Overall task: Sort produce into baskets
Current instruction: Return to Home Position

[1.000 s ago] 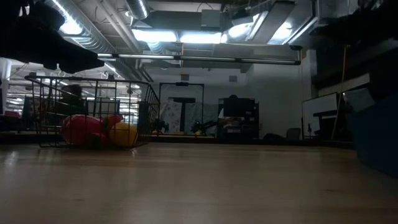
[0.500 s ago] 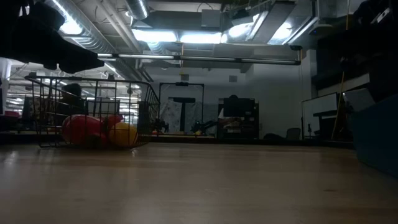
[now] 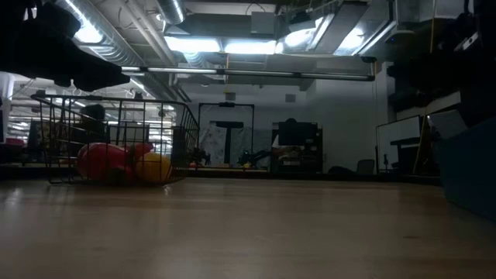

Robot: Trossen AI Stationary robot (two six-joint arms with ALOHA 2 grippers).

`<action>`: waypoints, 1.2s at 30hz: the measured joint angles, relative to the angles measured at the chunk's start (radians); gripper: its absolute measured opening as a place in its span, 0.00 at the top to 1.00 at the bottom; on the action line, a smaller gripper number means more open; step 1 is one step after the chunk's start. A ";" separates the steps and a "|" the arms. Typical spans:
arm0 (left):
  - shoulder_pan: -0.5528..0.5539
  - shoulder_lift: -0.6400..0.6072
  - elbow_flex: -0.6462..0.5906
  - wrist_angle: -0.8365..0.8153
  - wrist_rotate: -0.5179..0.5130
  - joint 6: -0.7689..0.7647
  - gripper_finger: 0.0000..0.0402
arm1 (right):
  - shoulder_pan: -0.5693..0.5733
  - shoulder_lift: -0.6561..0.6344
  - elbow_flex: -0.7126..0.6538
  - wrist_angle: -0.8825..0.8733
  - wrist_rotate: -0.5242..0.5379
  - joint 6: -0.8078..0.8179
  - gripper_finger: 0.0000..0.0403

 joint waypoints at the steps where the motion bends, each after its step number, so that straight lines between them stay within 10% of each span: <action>1: 0.000 0.000 0.000 0.000 0.000 0.000 0.30 | 0.000 0.000 -0.013 0.017 0.000 0.000 1.00; 36: 0.000 0.000 0.000 0.000 0.000 0.000 0.30 | 0.000 0.021 -0.045 0.024 -0.018 -0.001 1.00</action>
